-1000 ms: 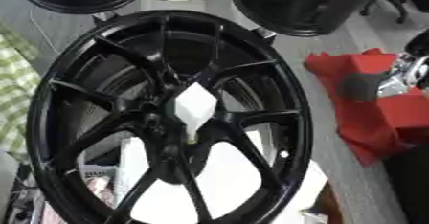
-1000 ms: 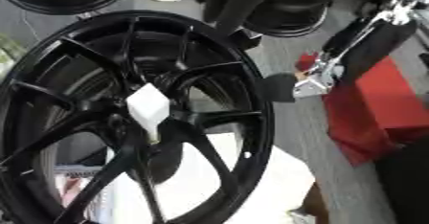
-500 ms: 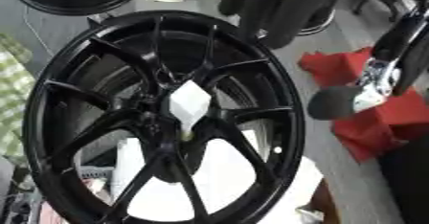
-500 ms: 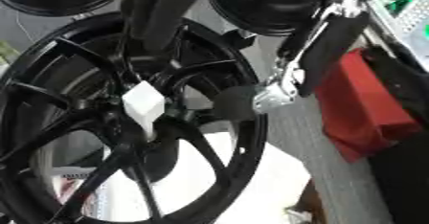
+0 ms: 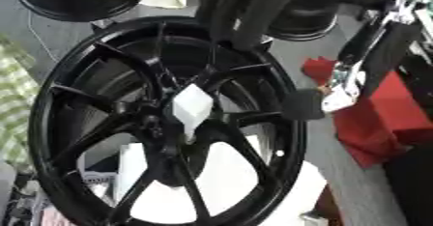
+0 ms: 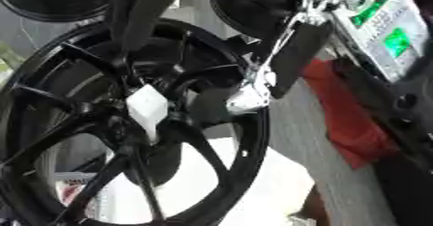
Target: Pull the pin out of the wheel hub.
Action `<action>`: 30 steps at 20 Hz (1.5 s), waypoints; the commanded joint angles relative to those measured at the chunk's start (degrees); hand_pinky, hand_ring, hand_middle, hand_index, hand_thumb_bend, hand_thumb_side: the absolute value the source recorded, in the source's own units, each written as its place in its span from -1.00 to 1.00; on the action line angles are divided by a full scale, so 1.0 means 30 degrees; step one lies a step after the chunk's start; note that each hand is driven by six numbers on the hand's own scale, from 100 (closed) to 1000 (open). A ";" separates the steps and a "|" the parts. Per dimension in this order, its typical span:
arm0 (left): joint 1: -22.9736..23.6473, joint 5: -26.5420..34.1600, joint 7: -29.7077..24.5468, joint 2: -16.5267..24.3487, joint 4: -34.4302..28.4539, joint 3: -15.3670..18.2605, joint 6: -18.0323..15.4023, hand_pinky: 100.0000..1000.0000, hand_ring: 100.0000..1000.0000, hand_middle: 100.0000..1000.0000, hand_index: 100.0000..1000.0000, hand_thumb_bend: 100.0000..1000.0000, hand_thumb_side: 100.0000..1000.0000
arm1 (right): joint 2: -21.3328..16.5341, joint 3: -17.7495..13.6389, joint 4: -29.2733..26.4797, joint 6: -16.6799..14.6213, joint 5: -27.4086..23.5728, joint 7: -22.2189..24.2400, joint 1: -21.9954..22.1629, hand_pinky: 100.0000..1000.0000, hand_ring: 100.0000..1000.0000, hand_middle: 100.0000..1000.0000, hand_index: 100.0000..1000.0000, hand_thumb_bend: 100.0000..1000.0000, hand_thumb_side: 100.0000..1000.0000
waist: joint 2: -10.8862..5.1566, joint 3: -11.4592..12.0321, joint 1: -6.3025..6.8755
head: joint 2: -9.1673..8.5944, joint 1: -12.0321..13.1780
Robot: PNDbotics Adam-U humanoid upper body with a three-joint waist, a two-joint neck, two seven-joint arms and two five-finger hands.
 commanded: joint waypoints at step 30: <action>0.0027 -0.0271 0.0719 -0.0050 -0.0395 0.0716 0.0366 0.52 0.07 0.00 0.36 -1.00 0.33 | 0.2811 0.0803 0.1774 -0.0913 1.2983 0.3109 0.0706 0.66 0.66 0.49 0.68 -0.05 -0.90 | 0.0080 0.0318 -0.0299 | 0.0330 0.0533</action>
